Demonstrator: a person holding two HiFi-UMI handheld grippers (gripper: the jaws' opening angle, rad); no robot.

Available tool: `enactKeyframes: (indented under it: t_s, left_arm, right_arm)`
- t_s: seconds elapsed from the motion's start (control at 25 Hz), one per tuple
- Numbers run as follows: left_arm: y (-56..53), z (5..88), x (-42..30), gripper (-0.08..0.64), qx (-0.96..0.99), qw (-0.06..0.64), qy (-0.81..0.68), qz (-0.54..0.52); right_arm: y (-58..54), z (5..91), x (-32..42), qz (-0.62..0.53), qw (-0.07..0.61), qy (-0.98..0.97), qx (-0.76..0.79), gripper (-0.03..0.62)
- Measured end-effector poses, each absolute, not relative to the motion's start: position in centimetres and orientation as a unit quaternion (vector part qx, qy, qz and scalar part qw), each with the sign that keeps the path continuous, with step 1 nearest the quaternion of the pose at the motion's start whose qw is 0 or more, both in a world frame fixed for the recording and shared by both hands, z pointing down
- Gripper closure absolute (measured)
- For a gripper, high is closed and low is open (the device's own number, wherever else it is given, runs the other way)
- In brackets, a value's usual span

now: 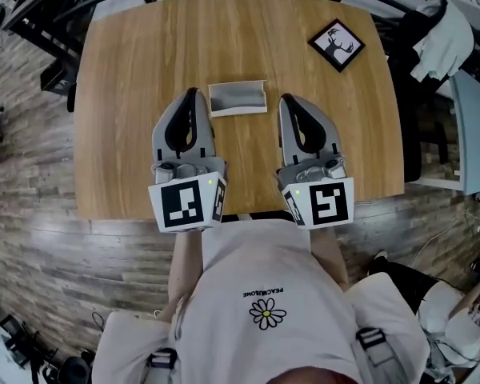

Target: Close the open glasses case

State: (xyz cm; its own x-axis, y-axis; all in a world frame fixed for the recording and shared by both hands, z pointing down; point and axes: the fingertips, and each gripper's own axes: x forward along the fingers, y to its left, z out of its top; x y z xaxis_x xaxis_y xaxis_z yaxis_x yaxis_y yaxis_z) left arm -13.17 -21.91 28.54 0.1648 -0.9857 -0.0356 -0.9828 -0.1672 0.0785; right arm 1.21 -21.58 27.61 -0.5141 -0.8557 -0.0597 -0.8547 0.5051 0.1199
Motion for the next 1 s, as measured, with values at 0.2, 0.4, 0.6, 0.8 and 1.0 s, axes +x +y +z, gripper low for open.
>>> enactKeyframes:
  t_s: [0.2, 0.4, 0.6, 0.8, 1.0]
  left_arm:
    - [-22.3, 28.2, -12.9, 0.541, 0.76, 0.008, -0.648, -0.038]
    - [-22.8, 28.4, -12.8, 0.541, 0.759, 0.01, -0.65, -0.038]
    - [-23.6, 28.7, -12.1, 0.538, 0.768, 0.014, -0.64, -0.024]
    - [-24.7, 29.4, -11.5, 0.505, 0.778, 0.032, -0.628, -0.02]
    - [-25.9, 29.5, -11.2, 0.48, 0.78, 0.037, -0.624, -0.022]
  right_arm:
    - [-22.1, 28.0, 1.2, -0.059, 0.005, -0.873, 0.484, 0.584]
    - [-22.3, 28.2, 1.0, -0.058, 0.005, -0.876, 0.479, 0.584]
    - [-22.6, 28.7, 1.2, -0.049, 0.006, -0.876, 0.479, 0.584]
    - [-22.6, 29.1, 1.3, -0.043, 0.005, -0.877, 0.479, 0.584]
    - [-22.6, 29.6, 1.3, -0.032, 0.006, -0.879, 0.476, 0.584]
